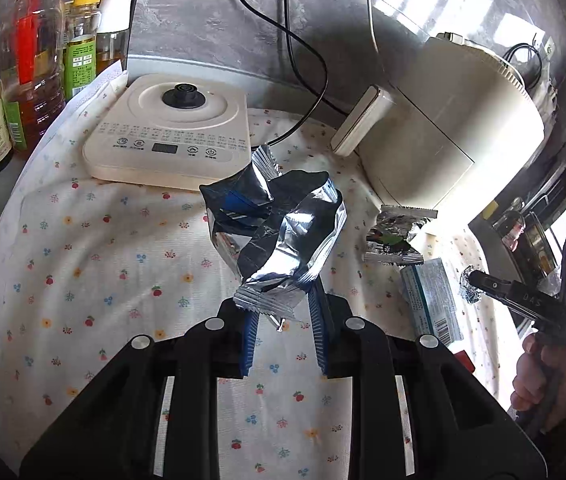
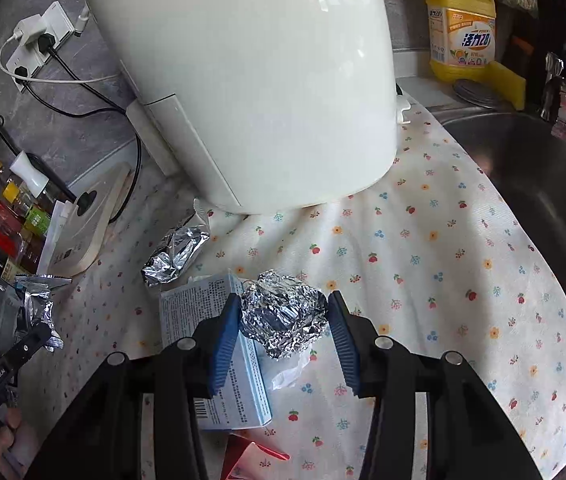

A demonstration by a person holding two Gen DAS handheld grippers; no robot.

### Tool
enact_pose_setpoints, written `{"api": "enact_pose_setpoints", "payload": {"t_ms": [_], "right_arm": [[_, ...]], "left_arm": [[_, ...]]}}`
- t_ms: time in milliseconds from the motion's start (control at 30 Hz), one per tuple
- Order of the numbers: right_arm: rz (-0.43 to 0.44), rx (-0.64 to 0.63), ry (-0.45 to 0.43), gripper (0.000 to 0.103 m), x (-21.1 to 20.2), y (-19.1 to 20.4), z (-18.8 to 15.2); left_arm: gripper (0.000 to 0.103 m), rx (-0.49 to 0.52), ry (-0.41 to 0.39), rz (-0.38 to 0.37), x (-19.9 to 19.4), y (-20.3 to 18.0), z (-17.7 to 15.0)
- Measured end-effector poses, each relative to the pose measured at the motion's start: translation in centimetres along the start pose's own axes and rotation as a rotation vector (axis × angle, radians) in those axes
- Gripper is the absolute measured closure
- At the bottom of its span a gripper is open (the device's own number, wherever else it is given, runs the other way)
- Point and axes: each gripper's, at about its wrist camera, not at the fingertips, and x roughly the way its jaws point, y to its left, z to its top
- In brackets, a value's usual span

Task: Collect trash
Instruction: 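Grasp the silver foil ball with the right tool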

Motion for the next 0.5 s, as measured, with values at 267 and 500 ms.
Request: {"api": "enact_pose_setpoints", "payload": {"t_ms": [267,500], "right_arm": [[-0.094,0.094,-0.053,0.059,-5.9,-2.9,-4.2],[-0.153,0.174,-0.082,0.058,-9.8,-6.0,-7.3]], "left_arm": [[0.079,0.101,0.028,-0.121,1.0,-2.6,-0.1],[0.079,0.145,0.045,-0.197,1.3,-5.9,-0.9]]}}
